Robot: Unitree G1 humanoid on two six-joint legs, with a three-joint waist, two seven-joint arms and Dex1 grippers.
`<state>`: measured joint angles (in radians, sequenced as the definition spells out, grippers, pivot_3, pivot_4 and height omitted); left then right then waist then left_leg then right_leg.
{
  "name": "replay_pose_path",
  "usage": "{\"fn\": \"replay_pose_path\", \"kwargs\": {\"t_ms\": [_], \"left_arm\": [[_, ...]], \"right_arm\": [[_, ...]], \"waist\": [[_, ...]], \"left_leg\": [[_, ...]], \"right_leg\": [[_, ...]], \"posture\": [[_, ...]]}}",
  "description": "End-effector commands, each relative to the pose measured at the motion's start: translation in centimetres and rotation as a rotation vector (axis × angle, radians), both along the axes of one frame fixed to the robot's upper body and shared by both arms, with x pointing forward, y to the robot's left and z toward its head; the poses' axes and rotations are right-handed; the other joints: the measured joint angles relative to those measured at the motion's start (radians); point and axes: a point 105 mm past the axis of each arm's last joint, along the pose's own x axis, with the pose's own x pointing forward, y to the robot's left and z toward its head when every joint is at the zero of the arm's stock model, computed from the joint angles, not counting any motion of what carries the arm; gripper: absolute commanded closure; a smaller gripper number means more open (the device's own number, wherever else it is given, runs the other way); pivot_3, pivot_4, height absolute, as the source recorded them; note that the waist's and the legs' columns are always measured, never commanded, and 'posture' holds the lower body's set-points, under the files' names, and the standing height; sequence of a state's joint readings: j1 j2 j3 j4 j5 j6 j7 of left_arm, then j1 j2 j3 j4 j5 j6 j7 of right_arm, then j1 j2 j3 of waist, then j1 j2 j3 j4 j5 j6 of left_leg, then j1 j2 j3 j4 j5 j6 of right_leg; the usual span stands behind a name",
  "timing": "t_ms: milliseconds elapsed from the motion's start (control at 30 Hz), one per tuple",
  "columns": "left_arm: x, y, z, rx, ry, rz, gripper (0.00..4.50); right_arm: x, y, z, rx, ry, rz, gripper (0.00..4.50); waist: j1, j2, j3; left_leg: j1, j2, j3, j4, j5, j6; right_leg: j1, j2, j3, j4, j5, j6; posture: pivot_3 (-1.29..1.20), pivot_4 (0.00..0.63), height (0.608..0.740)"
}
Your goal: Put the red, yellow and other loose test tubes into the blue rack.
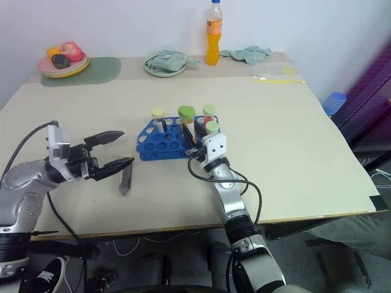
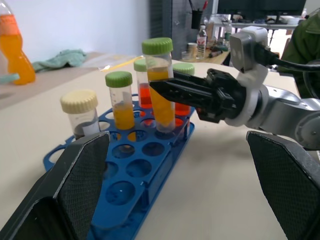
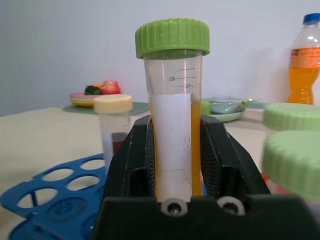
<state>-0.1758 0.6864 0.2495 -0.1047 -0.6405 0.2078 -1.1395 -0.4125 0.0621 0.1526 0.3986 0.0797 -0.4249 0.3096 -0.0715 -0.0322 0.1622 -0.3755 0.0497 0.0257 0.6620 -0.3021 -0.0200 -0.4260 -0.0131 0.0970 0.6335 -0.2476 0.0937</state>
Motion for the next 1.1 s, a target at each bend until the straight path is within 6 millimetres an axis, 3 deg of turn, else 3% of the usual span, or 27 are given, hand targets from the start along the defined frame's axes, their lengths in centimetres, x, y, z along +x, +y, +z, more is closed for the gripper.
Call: {"fn": "replay_pose_path", "kwargs": {"t_ms": [33,1100], "left_arm": [[-0.17,0.52,0.67,0.010,-0.042,0.009,0.00],[0.19,0.74,0.54,0.016,-0.070,0.020,0.00]], "right_arm": [[-0.75,0.80,1.08,0.014,-0.047,0.025,3.76],[0.20,0.93,0.28,0.001,-0.013,0.019,3.76]], "waist": [[0.000,0.000,0.000],[0.000,0.000,0.000]], "left_leg": [[0.000,0.000,0.000,0.000,0.000,0.000],[0.000,0.000,0.000,0.000,0.000,0.000]], "right_leg": [[0.000,0.000,0.000,0.000,0.000,0.000],[0.000,0.000,0.000,0.000,0.000,0.000]], "posture": [[0.00,0.150,0.740],[0.00,0.150,0.740]]}}
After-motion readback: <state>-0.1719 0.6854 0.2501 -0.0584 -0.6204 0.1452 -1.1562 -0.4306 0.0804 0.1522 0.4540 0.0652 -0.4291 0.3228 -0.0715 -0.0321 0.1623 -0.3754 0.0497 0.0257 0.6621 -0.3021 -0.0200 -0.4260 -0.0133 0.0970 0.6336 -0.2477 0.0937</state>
